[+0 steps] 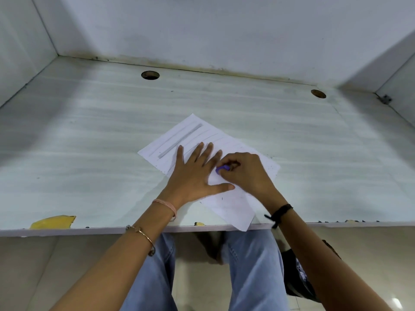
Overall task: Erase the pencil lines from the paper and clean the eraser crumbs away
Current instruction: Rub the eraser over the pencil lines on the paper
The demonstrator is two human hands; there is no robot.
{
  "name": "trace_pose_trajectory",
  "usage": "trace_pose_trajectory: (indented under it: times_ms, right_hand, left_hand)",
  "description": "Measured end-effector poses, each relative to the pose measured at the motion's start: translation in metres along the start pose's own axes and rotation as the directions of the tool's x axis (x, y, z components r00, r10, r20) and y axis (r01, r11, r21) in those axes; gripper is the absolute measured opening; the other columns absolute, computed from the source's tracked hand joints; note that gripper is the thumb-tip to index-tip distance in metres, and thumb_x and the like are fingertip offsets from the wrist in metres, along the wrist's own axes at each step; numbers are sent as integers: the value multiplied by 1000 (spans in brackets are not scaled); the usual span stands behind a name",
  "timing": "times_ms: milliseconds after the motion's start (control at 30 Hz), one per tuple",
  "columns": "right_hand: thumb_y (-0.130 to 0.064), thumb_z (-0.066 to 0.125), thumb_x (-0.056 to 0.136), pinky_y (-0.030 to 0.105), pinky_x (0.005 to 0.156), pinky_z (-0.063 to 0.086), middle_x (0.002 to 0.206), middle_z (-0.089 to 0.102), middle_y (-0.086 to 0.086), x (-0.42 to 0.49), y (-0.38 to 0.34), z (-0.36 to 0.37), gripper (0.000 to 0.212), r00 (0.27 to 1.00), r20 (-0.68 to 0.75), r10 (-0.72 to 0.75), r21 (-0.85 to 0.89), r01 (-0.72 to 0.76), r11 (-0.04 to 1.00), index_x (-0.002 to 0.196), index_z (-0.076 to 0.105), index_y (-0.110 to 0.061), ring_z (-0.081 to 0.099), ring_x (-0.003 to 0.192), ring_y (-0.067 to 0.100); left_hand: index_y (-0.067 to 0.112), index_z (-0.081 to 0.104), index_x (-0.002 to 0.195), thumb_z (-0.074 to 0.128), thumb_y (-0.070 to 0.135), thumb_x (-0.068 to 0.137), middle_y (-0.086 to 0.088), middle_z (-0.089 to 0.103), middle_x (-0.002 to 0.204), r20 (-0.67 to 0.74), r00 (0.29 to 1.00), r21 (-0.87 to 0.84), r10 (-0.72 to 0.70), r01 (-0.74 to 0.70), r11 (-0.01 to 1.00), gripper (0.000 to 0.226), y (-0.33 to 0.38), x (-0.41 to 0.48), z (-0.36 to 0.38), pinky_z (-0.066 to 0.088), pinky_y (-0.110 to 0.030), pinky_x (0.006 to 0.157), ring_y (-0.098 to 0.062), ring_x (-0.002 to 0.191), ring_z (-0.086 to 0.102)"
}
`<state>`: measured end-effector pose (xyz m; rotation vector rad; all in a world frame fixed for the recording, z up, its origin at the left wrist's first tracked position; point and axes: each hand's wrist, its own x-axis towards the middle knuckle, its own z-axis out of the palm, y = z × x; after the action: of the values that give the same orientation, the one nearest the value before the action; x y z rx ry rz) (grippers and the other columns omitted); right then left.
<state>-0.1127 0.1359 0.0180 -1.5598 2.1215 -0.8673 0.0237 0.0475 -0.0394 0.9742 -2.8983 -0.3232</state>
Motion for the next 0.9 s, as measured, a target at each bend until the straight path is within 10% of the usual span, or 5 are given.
trace_pose_trajectory:
  times_ms: [900]
  right_hand:
    - [-3, 66, 74, 24, 67, 45, 78, 69, 5, 10, -2, -5, 13, 998, 4, -71, -231, 69, 970, 82, 74, -11, 60, 73, 18]
  left_hand:
    - [37, -9, 155, 1, 94, 62, 5, -16, 163, -20, 1000, -9, 12, -13, 1000, 109, -1, 3, 5, -13, -62, 114, -16, 149, -18]
